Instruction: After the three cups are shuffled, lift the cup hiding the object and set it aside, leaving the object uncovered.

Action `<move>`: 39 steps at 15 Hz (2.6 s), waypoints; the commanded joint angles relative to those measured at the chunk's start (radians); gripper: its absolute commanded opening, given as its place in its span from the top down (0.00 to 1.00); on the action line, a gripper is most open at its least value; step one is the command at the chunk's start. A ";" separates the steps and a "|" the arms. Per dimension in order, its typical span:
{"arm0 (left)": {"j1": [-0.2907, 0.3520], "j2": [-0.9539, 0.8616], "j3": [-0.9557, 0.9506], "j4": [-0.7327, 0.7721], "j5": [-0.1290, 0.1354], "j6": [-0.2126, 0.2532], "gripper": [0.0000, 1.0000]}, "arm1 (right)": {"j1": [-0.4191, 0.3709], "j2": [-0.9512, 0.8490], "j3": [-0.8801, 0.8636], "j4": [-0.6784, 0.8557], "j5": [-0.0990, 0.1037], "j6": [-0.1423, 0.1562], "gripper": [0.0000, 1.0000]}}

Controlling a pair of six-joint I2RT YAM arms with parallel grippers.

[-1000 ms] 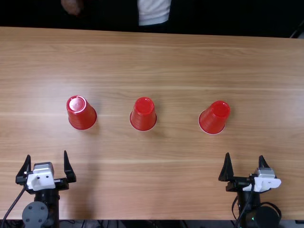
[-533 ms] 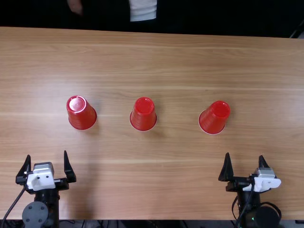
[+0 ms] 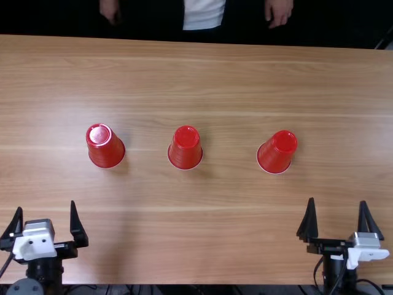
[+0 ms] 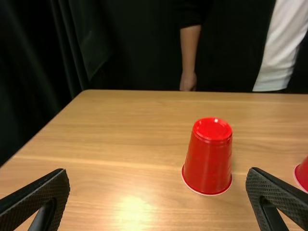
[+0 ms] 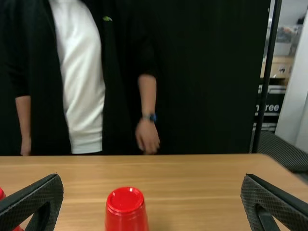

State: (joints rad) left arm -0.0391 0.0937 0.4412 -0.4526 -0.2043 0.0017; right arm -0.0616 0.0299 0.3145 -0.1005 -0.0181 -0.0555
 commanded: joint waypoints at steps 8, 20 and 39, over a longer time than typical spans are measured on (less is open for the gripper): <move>-0.139 0.566 0.685 -0.506 -0.162 -0.079 0.00 | -0.004 0.432 0.479 -0.407 0.002 -0.072 0.00; -0.237 1.028 1.007 -0.643 -0.206 -0.129 0.00 | -0.001 0.620 0.633 -0.558 -0.006 -0.070 0.00; -0.208 1.532 1.087 -0.565 -0.068 -0.361 0.00 | 0.031 0.794 0.695 -0.641 -0.004 -0.072 0.00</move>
State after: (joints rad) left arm -0.2653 1.6066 1.4929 -1.0187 -0.3035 -0.3172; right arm -0.0456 0.8253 0.9760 -0.7414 -0.0181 -0.1257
